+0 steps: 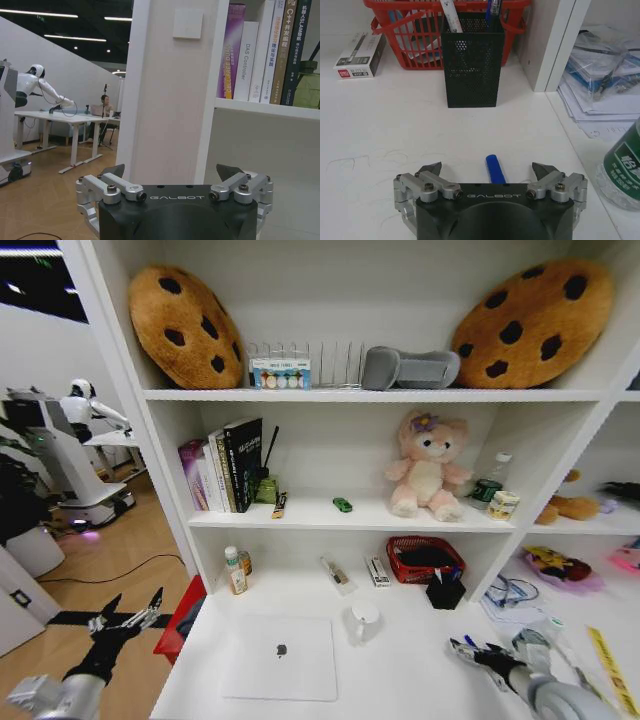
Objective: Organize the objects on the table.
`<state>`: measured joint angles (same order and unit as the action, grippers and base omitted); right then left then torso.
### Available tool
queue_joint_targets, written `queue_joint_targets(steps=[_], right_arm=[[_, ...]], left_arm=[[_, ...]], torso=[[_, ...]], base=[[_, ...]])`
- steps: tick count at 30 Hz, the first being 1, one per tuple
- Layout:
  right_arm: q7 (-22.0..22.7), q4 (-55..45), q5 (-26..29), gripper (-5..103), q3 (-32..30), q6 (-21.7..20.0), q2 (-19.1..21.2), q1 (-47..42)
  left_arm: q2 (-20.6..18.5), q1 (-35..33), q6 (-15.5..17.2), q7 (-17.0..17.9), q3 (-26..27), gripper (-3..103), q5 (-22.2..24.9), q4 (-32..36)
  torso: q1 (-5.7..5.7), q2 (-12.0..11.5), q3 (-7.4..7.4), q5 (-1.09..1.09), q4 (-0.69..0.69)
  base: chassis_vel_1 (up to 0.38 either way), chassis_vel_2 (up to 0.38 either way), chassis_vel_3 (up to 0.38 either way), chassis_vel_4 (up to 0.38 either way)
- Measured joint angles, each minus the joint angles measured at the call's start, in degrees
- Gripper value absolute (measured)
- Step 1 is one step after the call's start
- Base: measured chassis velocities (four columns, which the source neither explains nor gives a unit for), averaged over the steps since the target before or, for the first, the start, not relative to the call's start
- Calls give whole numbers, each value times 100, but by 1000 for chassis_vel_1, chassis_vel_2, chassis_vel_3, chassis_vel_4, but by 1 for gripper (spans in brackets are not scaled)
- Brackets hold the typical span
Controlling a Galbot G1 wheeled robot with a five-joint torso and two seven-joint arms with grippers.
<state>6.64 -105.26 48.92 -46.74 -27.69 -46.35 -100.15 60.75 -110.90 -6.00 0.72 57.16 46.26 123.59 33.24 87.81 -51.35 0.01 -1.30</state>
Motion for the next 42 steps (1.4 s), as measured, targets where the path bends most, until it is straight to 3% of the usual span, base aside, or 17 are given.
queue_joint_targets(steps=[2,4,6,7,14,19,22,23,26,32,34,35,38,42], right_arm=[[17,8,82,90,40,-29,40,91],[19,14,87,90,45,-31,52,99],[30,25,86,79,53,-33,85,86],[30,25,86,79,53,-33,85,86],[54,-7,37,47,42,-30,98,-36],[96,-60,29,36,36,-56,73,-49],[127,-110,29,19,18,-75,45,-64],[127,-110,29,19,18,-75,45,-64],[146,-142,-32,7,2,-68,0,-54],[137,-232,-597,5,-8,344,-63,10],[128,-290,-1091,5,-4,769,-98,173],[128,-290,-1091,5,-4,769,-98,173],[116,-268,-1879,5,47,1483,-117,582],[149,-213,-2086,5,112,1738,-100,886]], left_arm=[[0,0,0,0,0,100,0,0],[0,0,0,0,0,100,0,0],[0,0,0,0,0,100,0,0],[0,0,0,0,0,100,0,0],[0,0,0,0,0,100,0,0],[0,0,0,0,0,100,0,0],[0,0,0,0,0,100,0,0],[0,0,0,0,0,100,0,0],[0,0,0,0,0,100,0,0],[0,0,0,0,0,100,0,0],[0,0,0,0,0,100,0,0],[0,0,0,0,0,100,0,0],[0,0,0,0,0,100,0,0],[0,0,0,0,0,100,0,0]], torso=[[0,0,0,-1,1],[0,0,0,-1,1],[0,0,0,-1,0],[0,0,0,-1,0],[0,0,1,-3,1],[0,0,0,-1,0],[0,0,0,0,0],[0,0,0,0,0],[0,0,0,1,0],[0,0,0,0,0],[0,0,0,0,-1],[0,0,0,0,-1],[0,0,0,-1,0],[0,0,0,0,0]], base=[[0,0,0,0],[0,0,0,0],[0,0,0,0],[0,0,0,0],[0,0,0,0],[0,0,0,0],[0,0,0,0],[0,0,0,0],[0,0,0,0],[0,0,0,0],[0,0,0,0],[0,0,0,0],[0,0,0,0],[0,0,0,0]])
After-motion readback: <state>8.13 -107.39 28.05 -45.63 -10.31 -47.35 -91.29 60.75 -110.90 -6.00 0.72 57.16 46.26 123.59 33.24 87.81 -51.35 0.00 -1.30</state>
